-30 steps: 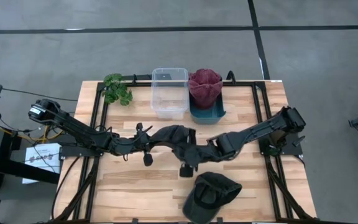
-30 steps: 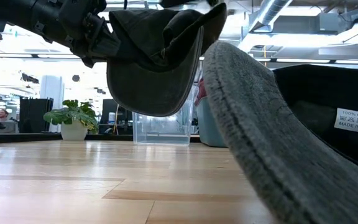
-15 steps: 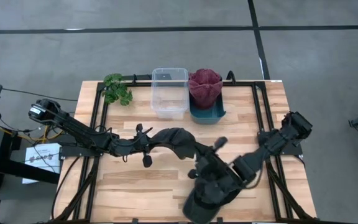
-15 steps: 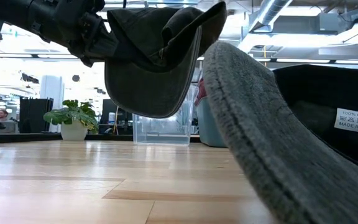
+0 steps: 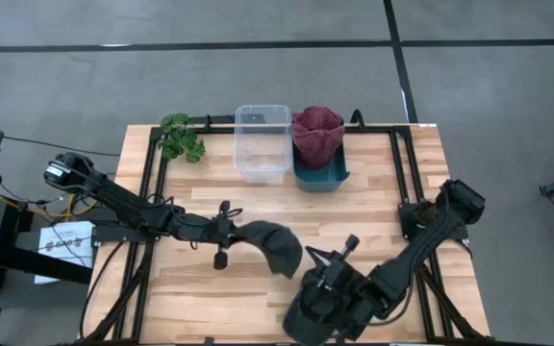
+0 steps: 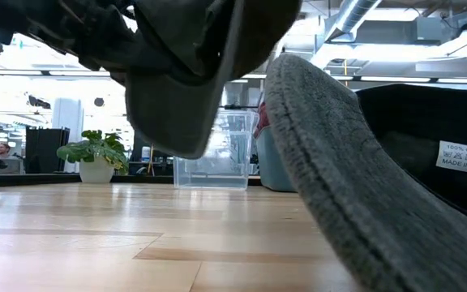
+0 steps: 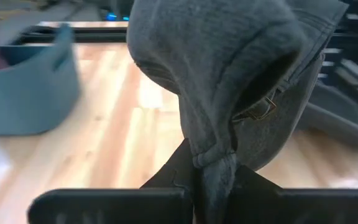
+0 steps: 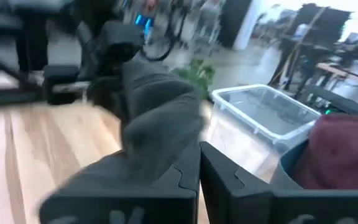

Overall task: Pick & Place hat
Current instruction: Put the left black cap into the transparent bin

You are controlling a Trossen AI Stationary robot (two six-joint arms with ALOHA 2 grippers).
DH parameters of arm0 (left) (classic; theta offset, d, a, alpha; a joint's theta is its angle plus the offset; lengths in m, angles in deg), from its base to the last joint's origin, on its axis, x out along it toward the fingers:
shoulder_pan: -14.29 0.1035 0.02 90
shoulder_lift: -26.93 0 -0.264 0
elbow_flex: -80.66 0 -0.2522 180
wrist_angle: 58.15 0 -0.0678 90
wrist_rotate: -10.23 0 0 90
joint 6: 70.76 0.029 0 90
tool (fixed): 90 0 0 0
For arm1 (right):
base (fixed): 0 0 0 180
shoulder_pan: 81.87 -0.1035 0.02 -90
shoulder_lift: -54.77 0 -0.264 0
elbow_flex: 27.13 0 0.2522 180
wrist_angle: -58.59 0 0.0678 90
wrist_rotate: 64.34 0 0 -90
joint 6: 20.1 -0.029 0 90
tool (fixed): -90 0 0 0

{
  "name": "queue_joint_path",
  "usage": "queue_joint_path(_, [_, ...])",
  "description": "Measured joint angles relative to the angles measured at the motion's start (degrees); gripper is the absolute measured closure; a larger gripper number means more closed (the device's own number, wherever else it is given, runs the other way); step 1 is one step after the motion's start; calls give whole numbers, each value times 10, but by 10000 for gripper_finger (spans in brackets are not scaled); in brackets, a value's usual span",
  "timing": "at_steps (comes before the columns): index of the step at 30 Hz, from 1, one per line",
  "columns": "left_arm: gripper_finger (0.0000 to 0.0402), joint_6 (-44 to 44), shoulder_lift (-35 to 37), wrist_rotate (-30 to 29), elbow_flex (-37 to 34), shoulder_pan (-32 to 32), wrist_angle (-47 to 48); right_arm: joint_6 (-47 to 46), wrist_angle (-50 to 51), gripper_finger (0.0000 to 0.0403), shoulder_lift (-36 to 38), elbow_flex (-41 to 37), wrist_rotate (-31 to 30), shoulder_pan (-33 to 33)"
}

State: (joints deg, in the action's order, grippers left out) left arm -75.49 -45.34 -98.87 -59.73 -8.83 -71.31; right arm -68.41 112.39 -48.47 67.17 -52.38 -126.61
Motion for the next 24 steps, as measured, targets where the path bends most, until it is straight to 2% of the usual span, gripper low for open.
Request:
queue_joint_path(5, [386, 14, 0, 63, 0, 0, 1, -146, -1, 403, -38, -44, -97, -14])
queue_joint_path(10, [385, 32, 0, 112, 0, 0, 2, -197, -9, 403, -73, -51, -105, 0])
queue_joint_path(16, [385, 35, 0, 125, 0, 0, 5, -119, -39, 401, -73, -50, -42, 31])
queue_joint_path(19, [384, 35, 0, 124, 0, 0, 10, -69, -69, 387, -62, -50, -39, 39])
queue_joint_path(24, [384, 33, 0, 123, 0, 0, 31, -8, -143, 341, -33, -50, -50, 36])
